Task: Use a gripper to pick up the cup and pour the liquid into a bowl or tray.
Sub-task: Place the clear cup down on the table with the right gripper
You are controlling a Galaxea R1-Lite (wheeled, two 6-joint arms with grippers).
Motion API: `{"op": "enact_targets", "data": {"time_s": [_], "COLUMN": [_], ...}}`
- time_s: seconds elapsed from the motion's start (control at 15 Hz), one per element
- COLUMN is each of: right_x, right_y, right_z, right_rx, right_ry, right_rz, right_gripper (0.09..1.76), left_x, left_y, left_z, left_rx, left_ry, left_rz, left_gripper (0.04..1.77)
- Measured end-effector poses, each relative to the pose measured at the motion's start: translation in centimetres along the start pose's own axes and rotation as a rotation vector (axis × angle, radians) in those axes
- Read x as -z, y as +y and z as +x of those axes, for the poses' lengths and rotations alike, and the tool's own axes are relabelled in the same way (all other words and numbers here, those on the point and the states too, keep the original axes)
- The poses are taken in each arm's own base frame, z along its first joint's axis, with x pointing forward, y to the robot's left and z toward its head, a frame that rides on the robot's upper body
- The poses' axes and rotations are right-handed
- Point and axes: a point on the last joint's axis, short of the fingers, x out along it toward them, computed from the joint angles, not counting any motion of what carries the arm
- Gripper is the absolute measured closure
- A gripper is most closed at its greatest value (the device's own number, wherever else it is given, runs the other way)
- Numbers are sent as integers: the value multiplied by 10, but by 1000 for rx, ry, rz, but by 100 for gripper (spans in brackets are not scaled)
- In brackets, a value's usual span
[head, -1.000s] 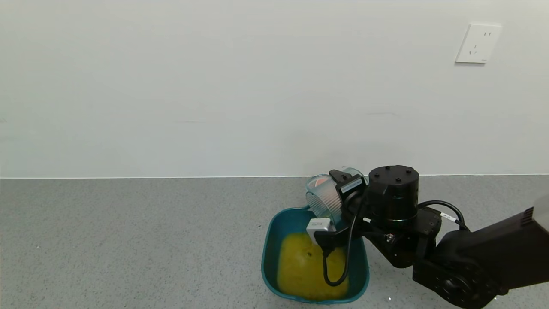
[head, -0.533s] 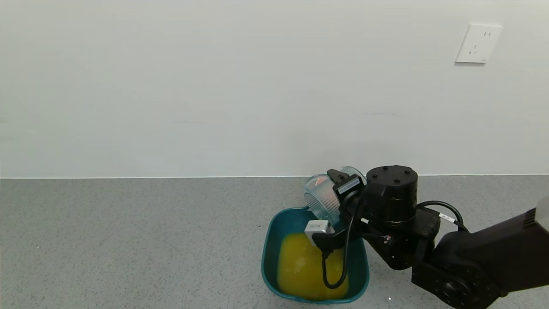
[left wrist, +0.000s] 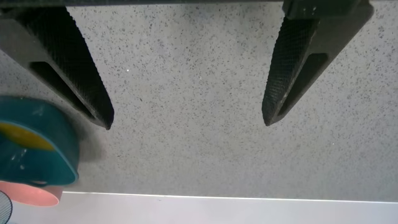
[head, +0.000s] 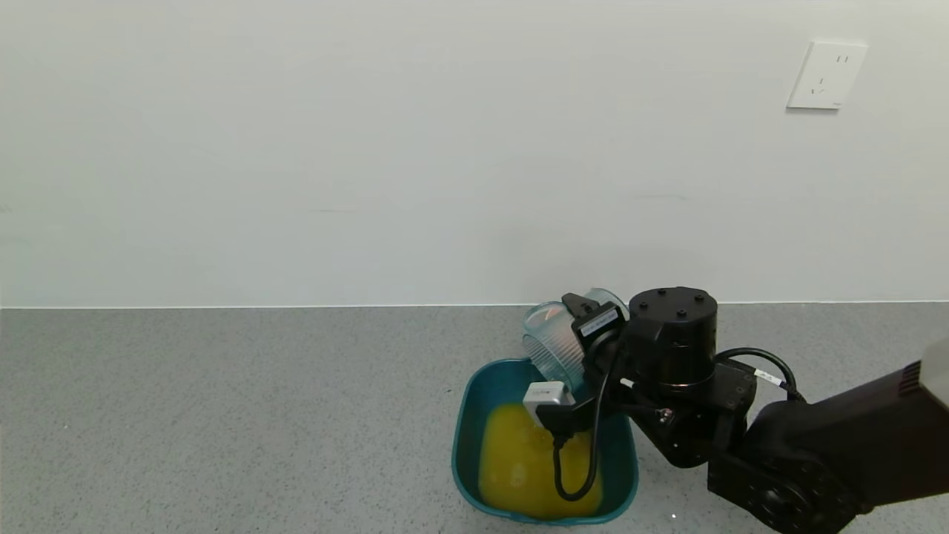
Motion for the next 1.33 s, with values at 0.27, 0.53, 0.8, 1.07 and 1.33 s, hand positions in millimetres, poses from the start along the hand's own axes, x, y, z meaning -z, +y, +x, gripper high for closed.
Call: {"op": "enact_targets", "data": {"time_s": [0.27, 0.53, 0.8, 1.07, 1.33], "right_x": [-1, -1, 0, 1, -9], "right_y": [1, 2, 4, 5, 14], "right_z": [1, 2, 3, 6, 3], "right_rx": [-2, -5, -3, 57, 81], "right_ry": [-1, -1, 4, 19, -1], "right_rz": [-1, -1, 11, 91, 304], "right_gripper": [49, 49, 49, 49, 49], "left_x": [0, 0, 0, 0, 0], "left_y": [0, 0, 0, 0, 0], "left_z": [0, 0, 0, 0, 0], "left_rx": [0, 0, 0, 0, 0], "left_ry": [0, 0, 0, 0, 0], "left_rz": [0, 0, 0, 0, 0], "left_gripper": [9, 9, 9, 9, 9]}}
